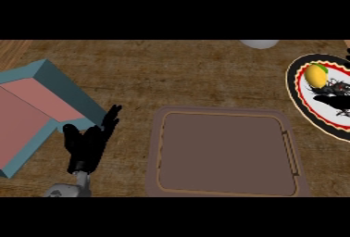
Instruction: Pick the lemon from the tray and place it in the plate
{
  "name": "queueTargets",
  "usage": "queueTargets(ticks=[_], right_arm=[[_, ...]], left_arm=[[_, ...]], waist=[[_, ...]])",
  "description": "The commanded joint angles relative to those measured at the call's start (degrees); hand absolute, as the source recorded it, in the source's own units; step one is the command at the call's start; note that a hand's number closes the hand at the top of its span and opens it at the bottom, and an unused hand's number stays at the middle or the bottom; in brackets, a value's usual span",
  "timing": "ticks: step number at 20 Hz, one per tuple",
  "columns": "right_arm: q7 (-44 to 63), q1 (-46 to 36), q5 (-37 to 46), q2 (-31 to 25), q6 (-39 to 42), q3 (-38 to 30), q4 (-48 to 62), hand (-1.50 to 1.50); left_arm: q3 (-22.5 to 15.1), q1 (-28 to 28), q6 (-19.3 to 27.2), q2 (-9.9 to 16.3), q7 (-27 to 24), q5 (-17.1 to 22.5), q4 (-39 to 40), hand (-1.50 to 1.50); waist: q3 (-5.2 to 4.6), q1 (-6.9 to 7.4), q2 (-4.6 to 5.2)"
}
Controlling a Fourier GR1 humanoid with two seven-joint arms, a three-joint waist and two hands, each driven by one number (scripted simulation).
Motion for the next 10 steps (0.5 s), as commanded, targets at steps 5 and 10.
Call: queueTargets(ticks=[5,10], right_arm=[[-2.7,-1.9,-7.2,-4.6,8.2,-7.9,5.8,-1.5],[-3.4,0.8,-9.1,-8.8,20.5,-9.5,8.4,-1.5]], left_arm=[[-0.3,1.6,1.4,-1.2,0.5,-0.8,2.3,0.0],[0.2,2.1,-0.2,0.1,0.9,-0.2,2.2,0.0]], waist=[[-0.37,-0.78,0.32],[-0.32,-1.48,0.17]])
